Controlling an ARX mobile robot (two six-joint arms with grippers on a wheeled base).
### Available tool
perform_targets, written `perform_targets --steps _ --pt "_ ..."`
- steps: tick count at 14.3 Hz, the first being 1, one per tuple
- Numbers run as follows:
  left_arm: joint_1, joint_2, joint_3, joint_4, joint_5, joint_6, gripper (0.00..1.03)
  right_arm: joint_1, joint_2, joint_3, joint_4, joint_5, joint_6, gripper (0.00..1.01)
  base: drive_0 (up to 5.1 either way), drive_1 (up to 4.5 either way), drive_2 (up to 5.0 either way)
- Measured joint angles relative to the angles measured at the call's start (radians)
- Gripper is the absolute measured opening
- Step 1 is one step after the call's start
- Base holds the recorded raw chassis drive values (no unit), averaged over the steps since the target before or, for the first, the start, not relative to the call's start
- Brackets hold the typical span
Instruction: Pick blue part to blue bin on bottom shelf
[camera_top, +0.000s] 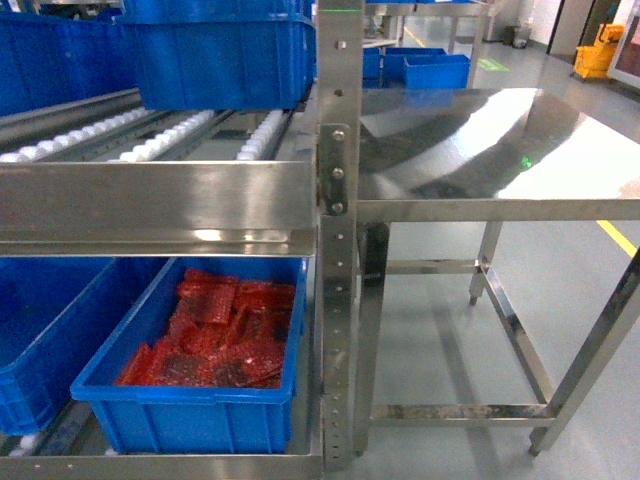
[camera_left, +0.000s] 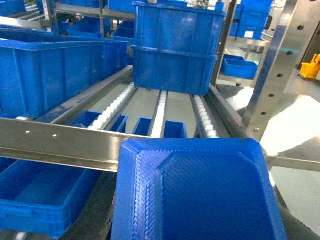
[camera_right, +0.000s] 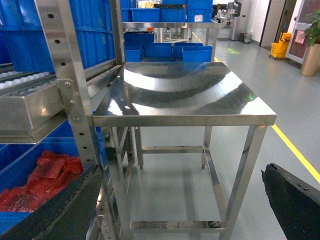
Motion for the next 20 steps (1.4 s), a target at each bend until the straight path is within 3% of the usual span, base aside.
perform_targets --steps 20 --pt "0.000 0.000 0.000 0.001 0.000 0.000 0.43 0.000 0.000 0.000 0.000 0.000 0.000 0.98 -4.9 2.37 2.3"
